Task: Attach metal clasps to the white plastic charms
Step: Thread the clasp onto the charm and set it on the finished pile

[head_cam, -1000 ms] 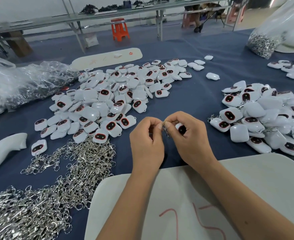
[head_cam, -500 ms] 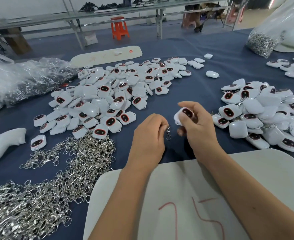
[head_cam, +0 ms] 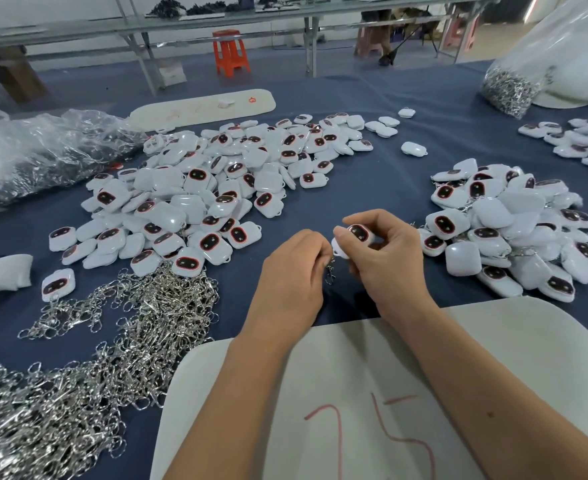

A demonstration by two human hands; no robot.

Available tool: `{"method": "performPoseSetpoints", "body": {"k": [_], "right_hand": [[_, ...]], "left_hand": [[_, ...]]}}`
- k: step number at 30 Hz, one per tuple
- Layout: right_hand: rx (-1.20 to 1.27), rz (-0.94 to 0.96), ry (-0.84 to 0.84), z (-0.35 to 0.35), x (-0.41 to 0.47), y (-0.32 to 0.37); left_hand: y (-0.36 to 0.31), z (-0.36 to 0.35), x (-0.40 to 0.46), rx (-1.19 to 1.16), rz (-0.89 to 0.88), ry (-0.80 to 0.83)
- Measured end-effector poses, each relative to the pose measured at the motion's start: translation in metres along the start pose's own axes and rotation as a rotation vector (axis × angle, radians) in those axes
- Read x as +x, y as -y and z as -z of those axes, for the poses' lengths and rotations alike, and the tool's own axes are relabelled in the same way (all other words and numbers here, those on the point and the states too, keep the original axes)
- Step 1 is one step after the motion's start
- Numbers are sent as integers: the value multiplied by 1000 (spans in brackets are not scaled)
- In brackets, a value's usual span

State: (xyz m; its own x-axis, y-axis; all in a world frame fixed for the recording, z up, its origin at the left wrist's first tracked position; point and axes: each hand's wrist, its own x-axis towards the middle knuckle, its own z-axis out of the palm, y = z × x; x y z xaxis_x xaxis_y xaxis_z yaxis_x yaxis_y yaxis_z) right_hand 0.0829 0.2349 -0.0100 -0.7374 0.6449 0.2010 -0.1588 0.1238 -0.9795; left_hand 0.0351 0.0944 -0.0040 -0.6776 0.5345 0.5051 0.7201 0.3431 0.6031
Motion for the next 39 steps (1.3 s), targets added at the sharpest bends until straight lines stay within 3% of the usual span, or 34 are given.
{"method": "performPoseSetpoints", "body": {"k": [8,13,17,24,32,39], "right_hand": [[-241,127,-77,-3,-2,-1],[-384,345,-154,-9,-9,1],[-399,441,-124,-13,-13,2],[-142,115,-102,-7,-4,-2],[-14,21,-115,-7,-1,-3],[26,22,-94,-6,0,-3]], "left_hand": [[-1,-3,-1,10,123,32],[-5,-9,1,55,283,39],[-8,-12,1,139,356,29],[-10,-11,4,267,53,-122],[-3,-10,1,-68,139,-72],[0,-5,0,-111,122,-89]]}}
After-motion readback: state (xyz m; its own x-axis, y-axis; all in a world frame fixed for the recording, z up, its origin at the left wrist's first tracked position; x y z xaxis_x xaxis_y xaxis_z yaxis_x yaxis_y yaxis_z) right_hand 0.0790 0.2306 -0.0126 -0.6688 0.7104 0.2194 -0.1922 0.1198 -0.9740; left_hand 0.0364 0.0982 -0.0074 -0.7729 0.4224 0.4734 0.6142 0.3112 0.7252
